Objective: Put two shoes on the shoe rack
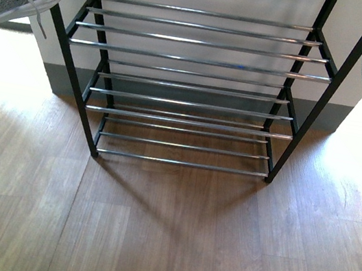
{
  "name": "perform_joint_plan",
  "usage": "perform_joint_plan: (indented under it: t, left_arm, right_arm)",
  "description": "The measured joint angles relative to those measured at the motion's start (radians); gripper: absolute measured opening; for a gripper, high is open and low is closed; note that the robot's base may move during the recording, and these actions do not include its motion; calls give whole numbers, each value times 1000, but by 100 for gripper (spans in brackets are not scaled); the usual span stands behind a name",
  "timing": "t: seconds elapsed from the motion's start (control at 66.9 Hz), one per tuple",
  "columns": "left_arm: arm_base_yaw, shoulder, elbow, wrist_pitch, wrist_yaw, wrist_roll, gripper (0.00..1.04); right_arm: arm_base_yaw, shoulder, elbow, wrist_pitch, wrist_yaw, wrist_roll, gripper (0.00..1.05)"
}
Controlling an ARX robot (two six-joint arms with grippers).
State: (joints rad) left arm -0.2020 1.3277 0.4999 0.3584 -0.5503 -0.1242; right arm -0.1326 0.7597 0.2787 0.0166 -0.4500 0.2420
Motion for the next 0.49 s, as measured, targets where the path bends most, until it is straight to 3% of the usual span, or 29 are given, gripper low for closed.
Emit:
perform_joint_plan:
  t: [0.493]
  left_arm:
    - [0, 0, 0, 0, 0, 0, 2]
  right_arm:
    - [0, 0, 0, 0, 0, 0, 1]
